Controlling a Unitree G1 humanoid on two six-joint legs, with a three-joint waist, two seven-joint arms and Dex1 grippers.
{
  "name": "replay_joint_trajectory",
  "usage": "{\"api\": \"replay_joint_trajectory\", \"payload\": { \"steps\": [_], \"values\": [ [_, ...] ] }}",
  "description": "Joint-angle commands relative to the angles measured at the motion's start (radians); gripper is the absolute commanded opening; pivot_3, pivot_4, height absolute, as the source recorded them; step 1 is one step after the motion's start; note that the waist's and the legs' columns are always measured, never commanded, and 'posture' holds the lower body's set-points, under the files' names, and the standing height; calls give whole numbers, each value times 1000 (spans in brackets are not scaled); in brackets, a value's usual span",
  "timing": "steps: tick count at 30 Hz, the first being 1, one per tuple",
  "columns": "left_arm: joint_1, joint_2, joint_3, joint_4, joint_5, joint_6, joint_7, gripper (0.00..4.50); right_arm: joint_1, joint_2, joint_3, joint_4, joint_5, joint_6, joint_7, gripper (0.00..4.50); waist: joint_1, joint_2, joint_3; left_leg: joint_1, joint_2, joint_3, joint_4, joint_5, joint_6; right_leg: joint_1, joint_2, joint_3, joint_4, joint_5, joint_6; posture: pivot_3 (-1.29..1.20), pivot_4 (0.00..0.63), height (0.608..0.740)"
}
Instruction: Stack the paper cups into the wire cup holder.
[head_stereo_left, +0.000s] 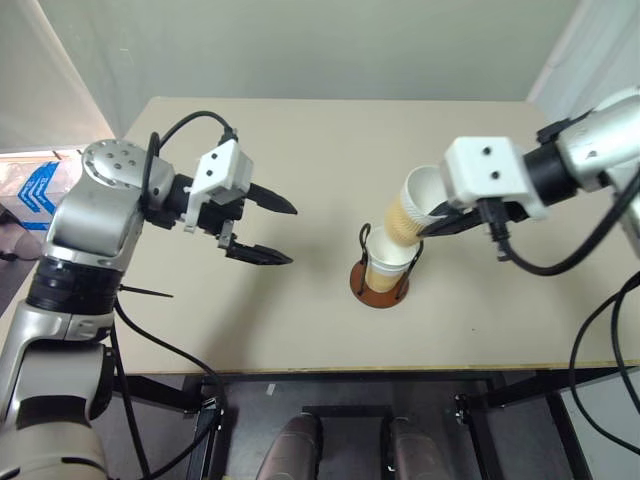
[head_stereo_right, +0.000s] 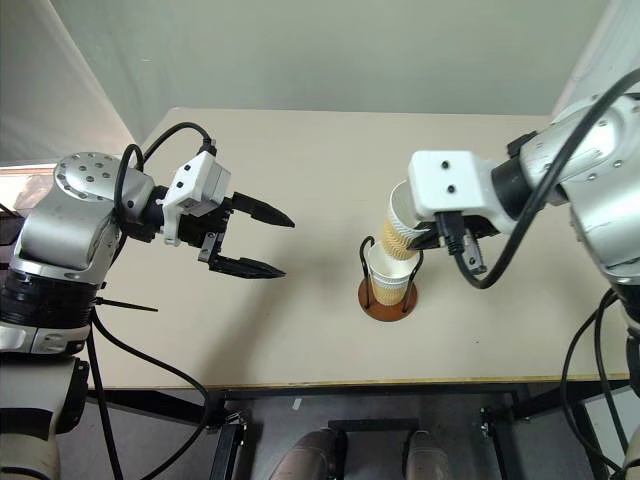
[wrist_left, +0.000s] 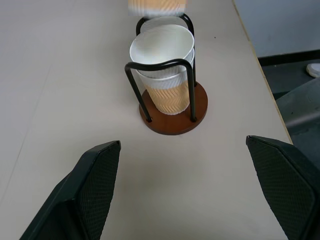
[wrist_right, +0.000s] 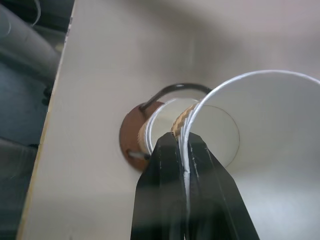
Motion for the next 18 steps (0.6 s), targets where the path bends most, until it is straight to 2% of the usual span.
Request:
{"api": "replay_joint_trajectory", "payload": {
  "steps": [1, 15, 18],
  "values": [
    [-2, 9, 33, -29, -11, -6, 5, 4415, -5, 12, 8, 28, -50, -55, -8, 28, 0, 0, 0, 0, 0, 0, 0, 0, 0, 0, 0, 0, 0, 0, 0, 0, 150, 740],
    [13, 20, 34, -26, -3, -17, 16, 4415, 45, 73, 77, 43, -130, -109, 30, 28, -1, 0, 0, 1, 0, 0, 0, 0, 0, 1, 0, 0, 1, 1, -1, 0, 150, 740],
    [16, 18, 32, -29, -2, -17, 20, 4415, 31, 103, 71, 63, -147, -104, 0, 573, -2, 0, 0, 1, 0, 0, 0, 0, 0, 0, 0, 0, 1, 1, -1, 0, 150, 740]
  ]
}}
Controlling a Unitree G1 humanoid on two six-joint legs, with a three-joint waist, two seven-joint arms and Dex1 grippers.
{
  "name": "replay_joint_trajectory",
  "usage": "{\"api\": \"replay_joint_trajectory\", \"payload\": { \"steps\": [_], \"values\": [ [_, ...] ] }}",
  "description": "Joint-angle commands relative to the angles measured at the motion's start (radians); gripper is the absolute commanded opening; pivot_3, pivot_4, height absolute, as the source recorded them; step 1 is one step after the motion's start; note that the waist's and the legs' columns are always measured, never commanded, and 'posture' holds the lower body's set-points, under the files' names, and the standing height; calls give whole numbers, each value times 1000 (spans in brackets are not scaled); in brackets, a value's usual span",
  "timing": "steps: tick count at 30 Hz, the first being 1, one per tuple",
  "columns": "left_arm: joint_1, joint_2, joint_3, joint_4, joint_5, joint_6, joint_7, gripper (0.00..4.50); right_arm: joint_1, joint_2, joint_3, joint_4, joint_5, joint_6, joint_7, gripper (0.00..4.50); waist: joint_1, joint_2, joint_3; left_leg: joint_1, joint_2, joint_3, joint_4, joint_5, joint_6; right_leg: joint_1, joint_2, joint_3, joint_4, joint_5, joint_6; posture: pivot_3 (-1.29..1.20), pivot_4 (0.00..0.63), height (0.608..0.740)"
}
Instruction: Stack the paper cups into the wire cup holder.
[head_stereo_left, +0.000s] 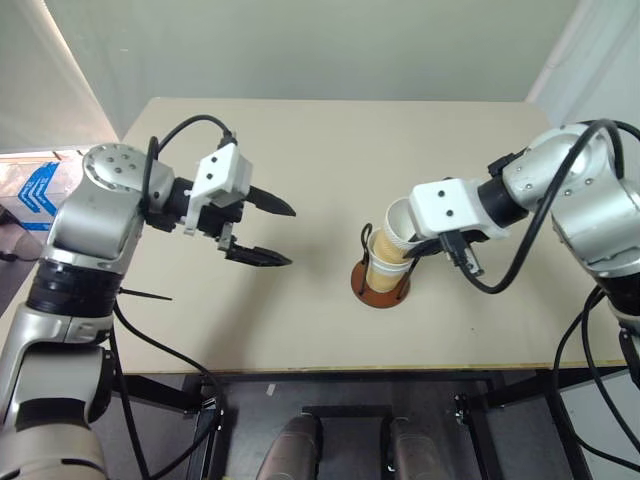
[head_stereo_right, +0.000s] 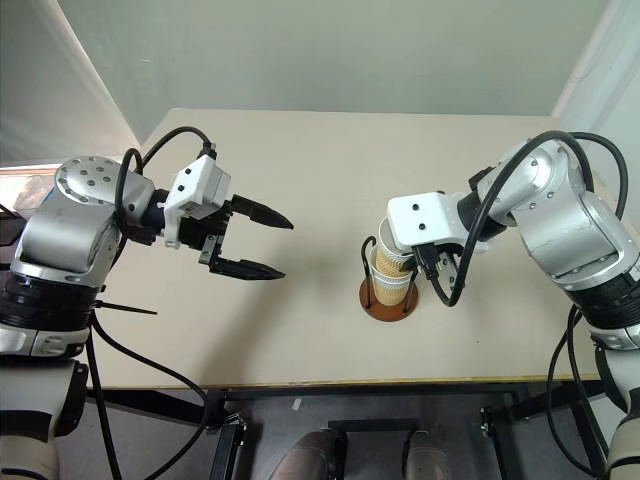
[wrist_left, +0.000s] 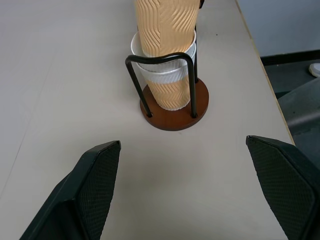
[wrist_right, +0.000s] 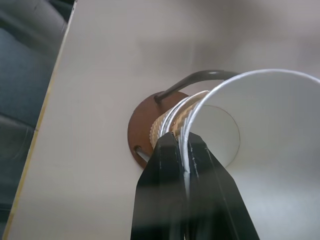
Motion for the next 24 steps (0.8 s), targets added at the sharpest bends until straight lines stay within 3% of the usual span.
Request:
{"api": "replay_joint_trajectory", "payload": {
  "steps": [1, 7, 13, 18, 22, 24],
  "values": [
    [-2, 14, 31, -30, -4, -10, 3, 4415, -30, 33, -22, 8, -23, 6, -33, 923, -1, 0, 0, 0, 0, 0, 0, 0, 0, 0, 0, 0, 0, 0, 0, 0, 150, 740],
    [2, 12, 28, -28, 2, -14, 9, 4415, -109, 77, -101, 78, 4, 72, -88, 2924, 0, 0, 0, 0, 0, 0, 0, 0, 0, 0, 0, 0, 0, 0, -1, 0, 150, 740],
    [11, -1, 56, -16, -7, 35, 81, 4415, -72, 39, -324, 34, 137, 310, -181, 2924, 3, 0, 0, 0, 0, 0, 0, 0, -1, 0, 0, -1, 0, -1, -2, 0, 150, 740],
    [46, -39, 134, 43, 1, 63, 250, 4415, 139, -16, -554, -37, 169, 468, -358, 2924, 7, -1, 0, 0, -1, 0, -1, 5, -11, 2, 0, -1, -1, -1, -2, 0, 150, 740],
    [55, -84, 184, 100, 25, 39, 393, 4415, 269, 39, -679, -70, 171, 507, -525, 2924, 6, -1, 0, 2, 0, 1, -1, 6, -12, 2, -1, -1, 1, 0, 0, 0, 150, 740],
    [61, -113, 216, 126, 35, 41, 489, 4415, 302, 126, -772, -65, 163, 510, -656, 2924, 2, -1, 0, 2, 0, 1, -1, 7, -12, 1, -1, 0, 2, 1, 2, 0, 150, 740]
  ]
}}
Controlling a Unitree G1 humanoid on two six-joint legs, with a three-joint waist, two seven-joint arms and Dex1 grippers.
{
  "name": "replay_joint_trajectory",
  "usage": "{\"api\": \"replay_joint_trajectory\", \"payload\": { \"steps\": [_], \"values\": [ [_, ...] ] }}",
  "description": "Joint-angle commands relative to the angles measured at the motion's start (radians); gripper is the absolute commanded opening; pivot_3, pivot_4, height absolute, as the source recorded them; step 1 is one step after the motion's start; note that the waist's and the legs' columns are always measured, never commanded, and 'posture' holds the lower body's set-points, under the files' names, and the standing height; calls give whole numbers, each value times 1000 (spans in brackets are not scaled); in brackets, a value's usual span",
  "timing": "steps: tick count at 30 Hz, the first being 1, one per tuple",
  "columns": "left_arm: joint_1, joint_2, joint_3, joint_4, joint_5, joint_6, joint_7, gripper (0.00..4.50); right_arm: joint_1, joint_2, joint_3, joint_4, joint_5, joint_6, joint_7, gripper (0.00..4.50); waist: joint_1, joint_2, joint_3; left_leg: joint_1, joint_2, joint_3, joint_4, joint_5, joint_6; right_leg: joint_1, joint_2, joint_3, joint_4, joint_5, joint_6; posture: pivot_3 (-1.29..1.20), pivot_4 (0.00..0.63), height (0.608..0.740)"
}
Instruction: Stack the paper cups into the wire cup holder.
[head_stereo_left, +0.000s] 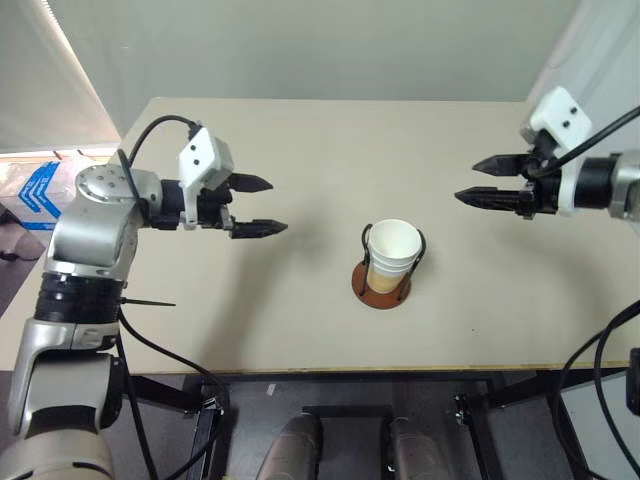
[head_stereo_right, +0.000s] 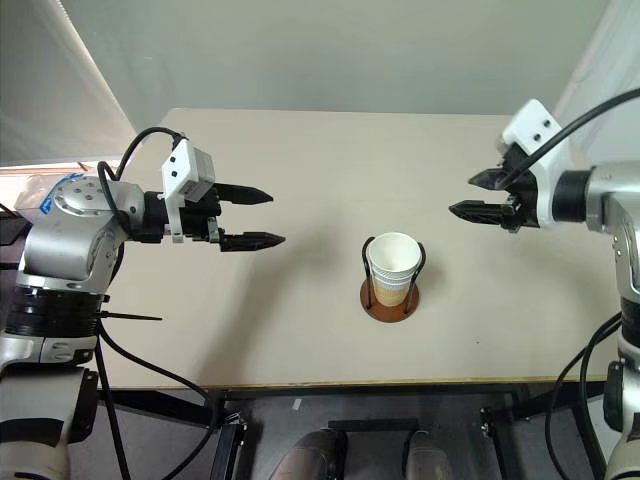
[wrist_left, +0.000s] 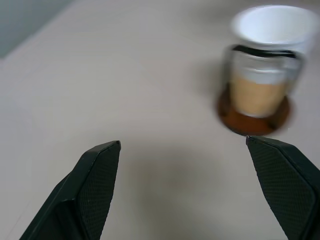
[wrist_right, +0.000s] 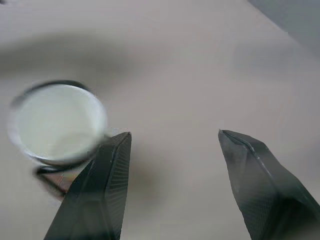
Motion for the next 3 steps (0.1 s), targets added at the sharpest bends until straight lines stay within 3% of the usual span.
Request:
{"api": "replay_joint_trajectory", "payload": {
  "steps": [1, 3],
  "values": [
    [14, -34, 90, 28, 23, -16, 173, 4415, 33, 125, -189, -36, -6, -2, -231, 2924, -4, 0, 0, 1, 0, 0, 0, 0, 1, 0, 0, 0, 0, 1, 1, 0, 150, 740],
    [47, -57, 124, 20, 23, -5, 247, 4415, 62, 207, -258, -58, 1, 1, -326, 2924, -4, 0, 0, 2, 0, 0, -1, -2, 8, 1, 0, 1, 0, 2, 2, 0, 150, 740]
  ]
}}
